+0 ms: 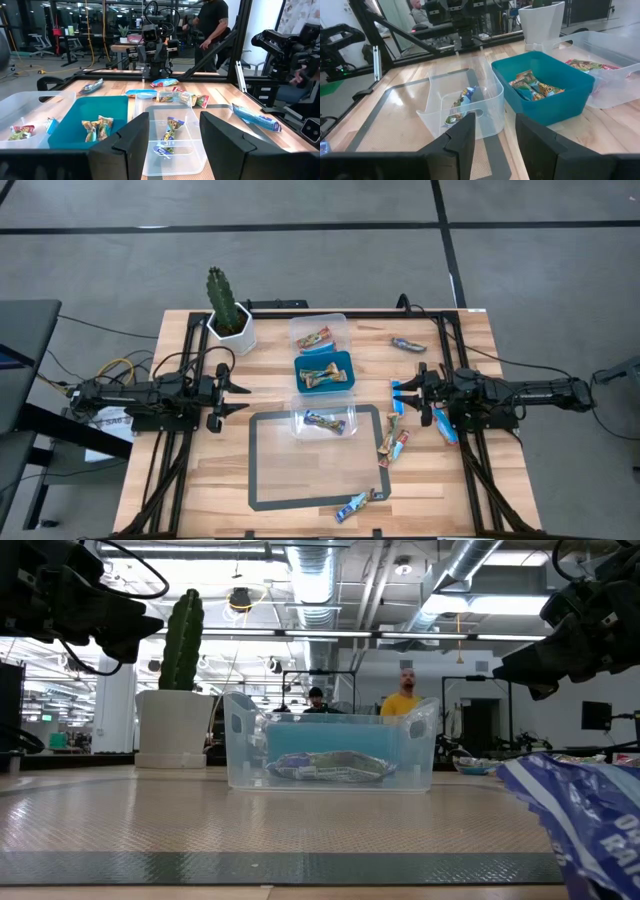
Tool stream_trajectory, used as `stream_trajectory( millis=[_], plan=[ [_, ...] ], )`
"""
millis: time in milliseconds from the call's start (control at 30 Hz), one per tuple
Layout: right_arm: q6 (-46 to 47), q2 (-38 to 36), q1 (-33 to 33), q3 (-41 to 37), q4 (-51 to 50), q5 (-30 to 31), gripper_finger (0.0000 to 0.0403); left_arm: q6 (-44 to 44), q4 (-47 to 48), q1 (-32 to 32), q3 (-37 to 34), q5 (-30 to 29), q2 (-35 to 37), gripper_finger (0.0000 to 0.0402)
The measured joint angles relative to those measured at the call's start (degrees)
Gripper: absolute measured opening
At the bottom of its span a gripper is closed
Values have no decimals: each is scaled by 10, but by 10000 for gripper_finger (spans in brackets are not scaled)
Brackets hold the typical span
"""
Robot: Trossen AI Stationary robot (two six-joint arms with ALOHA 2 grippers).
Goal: Pick and place Granola Bars by type
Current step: Put the blue granola bar into the bottom transparent bin
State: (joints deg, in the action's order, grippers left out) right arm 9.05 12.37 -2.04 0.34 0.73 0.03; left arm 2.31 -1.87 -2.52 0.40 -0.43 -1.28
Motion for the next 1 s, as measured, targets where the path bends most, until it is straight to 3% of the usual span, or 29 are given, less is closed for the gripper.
stream_trajectory(
  millis=[200, 467, 567, 700, 833, 1000],
  plan=[
    [199, 0, 5, 0, 22, 1, 135, -2, 0, 0, 0, 0, 0, 168],
    [269, 0, 1, 0, 54, 42, 133, 2, 0, 0, 0, 0, 0, 168],
    [270, 0, -2, 4, 34, 43, 133, -3, 0, 0, 0, 0, 0, 168],
    [268, 23, 0, 74, -100, 57, 135, 6, 0, 0, 0, 0, 0, 168],
    [228, 125, 32, 168, -199, 98, 140, 1, 0, 0, 0, 0, 0, 168],
    [137, 254, 87, 276, -205, 105, 150, 1, 0, 0, 0, -1, -1, 168]
  ],
)
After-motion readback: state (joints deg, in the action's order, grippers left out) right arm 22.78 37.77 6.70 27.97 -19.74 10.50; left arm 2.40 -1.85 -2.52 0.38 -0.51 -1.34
